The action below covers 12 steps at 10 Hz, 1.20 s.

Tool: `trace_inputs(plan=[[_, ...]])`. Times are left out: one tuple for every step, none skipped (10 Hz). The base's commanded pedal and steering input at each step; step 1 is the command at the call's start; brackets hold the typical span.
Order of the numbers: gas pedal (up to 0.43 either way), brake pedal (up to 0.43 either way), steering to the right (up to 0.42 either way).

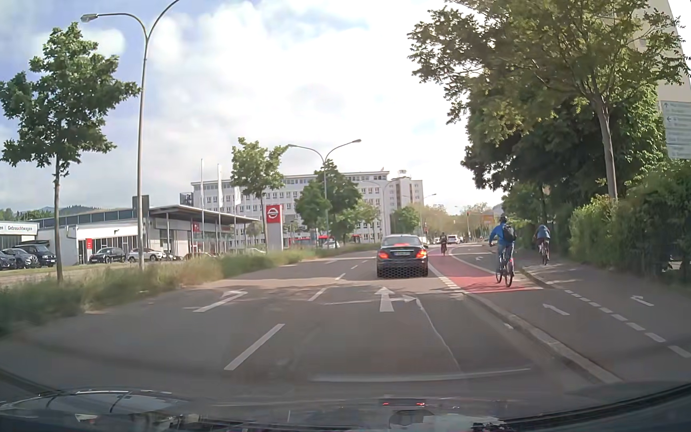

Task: Follow the waypoints while adhering to traffic rules and regulations

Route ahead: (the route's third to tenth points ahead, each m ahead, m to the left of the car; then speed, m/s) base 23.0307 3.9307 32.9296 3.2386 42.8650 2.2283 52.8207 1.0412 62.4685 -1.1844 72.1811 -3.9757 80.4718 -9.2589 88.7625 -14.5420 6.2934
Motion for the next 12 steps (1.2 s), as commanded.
trace_inputs(plan=[[0.0, 0.14, 0.011], [0.0, 0.152, 0.011], [0.0, 0.165, 0.012], [0.0, 0.183, 0.013], [0.0, 0.195, 0.017], [0.0, 0.201, 0.018], [0.0, 0.201, 0.019], [0.0, 0.201, 0.02], [0.0, 0.201, 0.02], [0.0, 0.201, 0.02], [0.0, 0.195, 0.02], [0.0, 0.189, 0.02]])
